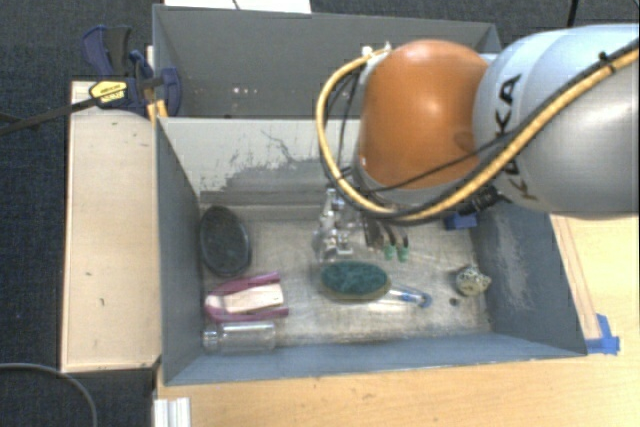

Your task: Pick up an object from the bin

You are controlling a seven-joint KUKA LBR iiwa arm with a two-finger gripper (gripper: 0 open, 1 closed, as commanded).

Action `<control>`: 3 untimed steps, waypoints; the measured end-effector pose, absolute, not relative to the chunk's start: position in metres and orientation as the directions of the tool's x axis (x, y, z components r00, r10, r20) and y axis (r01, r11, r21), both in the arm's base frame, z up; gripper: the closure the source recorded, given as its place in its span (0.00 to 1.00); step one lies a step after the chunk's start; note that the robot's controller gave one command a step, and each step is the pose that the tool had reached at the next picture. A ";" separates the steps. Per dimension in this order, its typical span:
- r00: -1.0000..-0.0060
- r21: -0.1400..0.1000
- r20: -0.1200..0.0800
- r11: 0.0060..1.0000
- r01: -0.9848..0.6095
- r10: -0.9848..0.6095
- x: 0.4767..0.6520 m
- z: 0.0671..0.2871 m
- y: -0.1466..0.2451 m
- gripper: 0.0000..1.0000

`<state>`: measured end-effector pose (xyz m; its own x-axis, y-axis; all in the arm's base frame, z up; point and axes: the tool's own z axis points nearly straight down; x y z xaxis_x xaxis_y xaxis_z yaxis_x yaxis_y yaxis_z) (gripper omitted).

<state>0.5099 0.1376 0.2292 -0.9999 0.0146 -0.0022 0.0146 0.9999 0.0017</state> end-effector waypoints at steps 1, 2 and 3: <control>-1.000 0.002 -0.002 1.000 0.016 0.016 0.510 0.229 0.138 0.00; -0.999 -0.003 0.006 0.999 -0.036 -0.036 0.506 0.124 0.047 0.00; -0.973 0.003 -0.007 0.973 0.231 0.231 0.506 0.073 0.046 0.00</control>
Offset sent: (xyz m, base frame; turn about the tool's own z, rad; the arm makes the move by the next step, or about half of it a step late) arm 0.0000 0.0000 0.0000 0.0000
